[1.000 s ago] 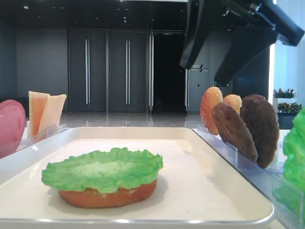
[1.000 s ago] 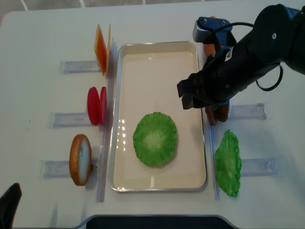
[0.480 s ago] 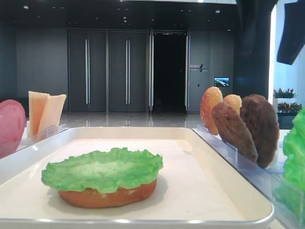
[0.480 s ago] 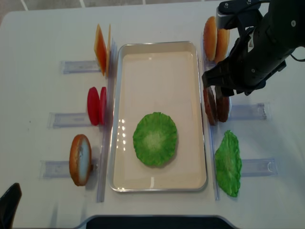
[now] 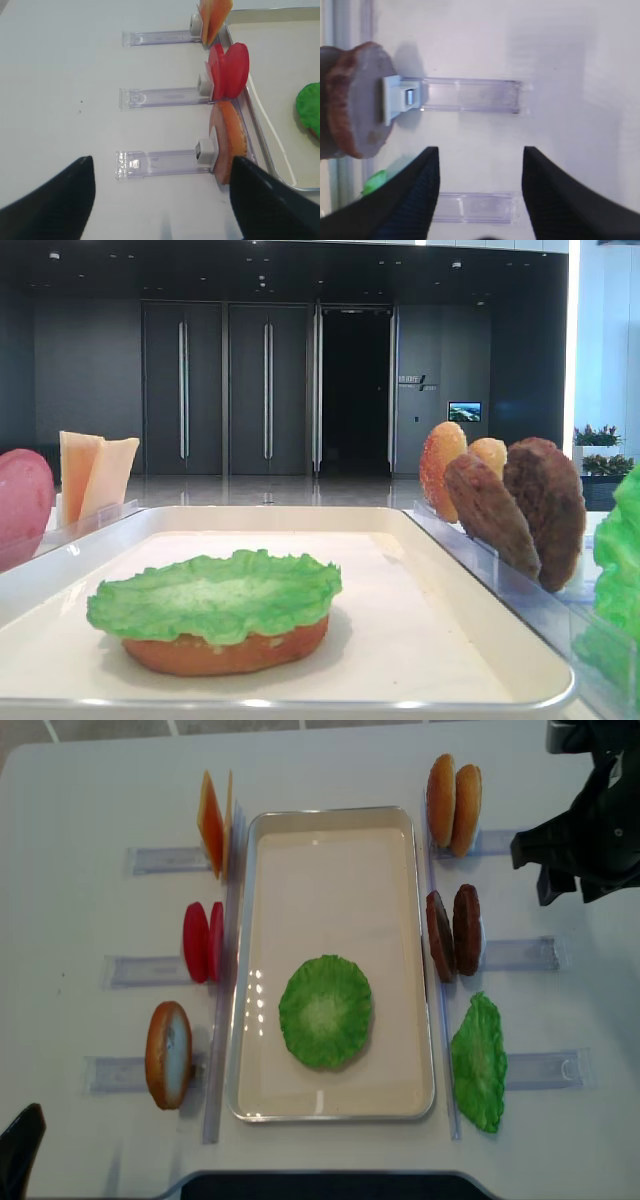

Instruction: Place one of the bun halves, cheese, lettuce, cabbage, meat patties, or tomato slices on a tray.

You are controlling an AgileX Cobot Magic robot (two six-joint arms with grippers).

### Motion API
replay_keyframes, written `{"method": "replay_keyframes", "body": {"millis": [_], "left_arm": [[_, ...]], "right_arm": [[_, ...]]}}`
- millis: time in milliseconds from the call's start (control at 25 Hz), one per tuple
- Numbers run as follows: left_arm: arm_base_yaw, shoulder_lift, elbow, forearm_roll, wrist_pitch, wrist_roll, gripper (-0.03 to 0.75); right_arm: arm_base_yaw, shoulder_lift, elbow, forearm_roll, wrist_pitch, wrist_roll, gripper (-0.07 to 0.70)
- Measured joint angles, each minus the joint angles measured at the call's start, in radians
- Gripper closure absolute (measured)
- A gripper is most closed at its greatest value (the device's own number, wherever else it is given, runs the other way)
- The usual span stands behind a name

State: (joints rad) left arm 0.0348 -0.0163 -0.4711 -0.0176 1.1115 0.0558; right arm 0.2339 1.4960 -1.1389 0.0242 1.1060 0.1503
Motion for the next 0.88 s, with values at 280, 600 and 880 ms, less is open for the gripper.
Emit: {"method": "replay_keyframes", "body": {"millis": [280,600,880], "left_arm": [[0.000,0.000,0.000,0.000,0.000,0.000,0.073],[0.000,0.000,0.000,0.000,0.000,0.000,0.073],[0.000,0.000,0.000,0.000,0.000,0.000,0.073]], "right_arm": [[-0.143,0.000,0.000,-0.005,0.039,-0.067,0.245],[-0.152,-0.038,0.003,-0.001,0.083,-0.116,0.245],[-0.152,-0.305,0.138,0.002,0.082,-0.114,0.245]]}}
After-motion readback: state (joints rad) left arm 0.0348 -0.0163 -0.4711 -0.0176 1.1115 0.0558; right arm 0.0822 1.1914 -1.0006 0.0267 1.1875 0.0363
